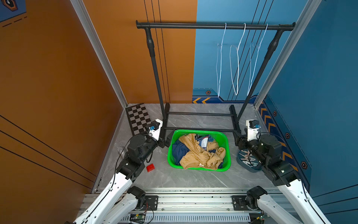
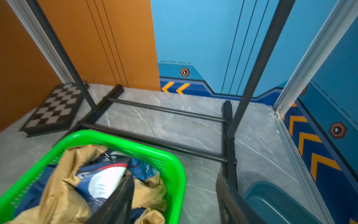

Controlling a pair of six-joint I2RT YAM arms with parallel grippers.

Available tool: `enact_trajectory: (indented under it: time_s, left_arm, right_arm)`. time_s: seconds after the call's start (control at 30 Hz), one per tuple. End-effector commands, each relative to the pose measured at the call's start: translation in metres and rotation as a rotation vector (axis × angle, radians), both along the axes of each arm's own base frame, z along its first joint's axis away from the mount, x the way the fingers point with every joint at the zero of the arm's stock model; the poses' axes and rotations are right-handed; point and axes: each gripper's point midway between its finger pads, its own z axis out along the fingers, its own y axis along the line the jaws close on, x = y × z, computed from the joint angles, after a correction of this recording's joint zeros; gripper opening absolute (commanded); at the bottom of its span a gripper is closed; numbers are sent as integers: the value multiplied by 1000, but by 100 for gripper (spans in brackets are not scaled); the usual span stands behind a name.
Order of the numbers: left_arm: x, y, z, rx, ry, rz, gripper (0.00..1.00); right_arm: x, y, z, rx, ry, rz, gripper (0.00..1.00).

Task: Remove the clothespins securing t-shirts to the hanger
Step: Reset both arms

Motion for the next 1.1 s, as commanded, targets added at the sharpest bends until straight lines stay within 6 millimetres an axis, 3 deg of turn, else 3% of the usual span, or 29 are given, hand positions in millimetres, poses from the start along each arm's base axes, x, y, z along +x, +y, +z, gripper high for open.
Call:
enact_trajectory:
  time_s: [0.0,0.1,0.2,0.3,0.43,0.67,0.83,0.9,1.0,1.07]
  left_arm:
    - [6,43,-46,154,68,200,98]
    - [11,64,-70,141,89,271,98]
    - [16,78,-91,84,86,317,98]
    - [22,96,-111,39,87,387,98]
    - [26,111,-141,54,164,431,98]
    - [41,126,-165,27,167,473,98]
    - [66,118,-185,64,220,404,98]
    - [77,115,-183,75,208,387,98]
    - [92,125,-186,12,200,440,98]
    - [95,123,-200,21,222,427,98]
  right_arm:
    - [16,-25,-7,8,-74,-125,71]
    - [26,-47,-38,15,-52,-202,80]
    - [32,-64,-59,38,-54,-247,100]
    - [40,-76,-74,56,-51,-289,100]
    - [50,-79,-94,45,-35,-290,100]
    - [65,-85,-122,6,-55,-311,100]
    - [80,-79,-138,-5,-53,-282,100]
    - [87,-79,-145,-18,-58,-279,100]
    - [94,-83,-159,-32,-62,-301,100]
    - [96,-84,-165,-34,-73,-307,100]
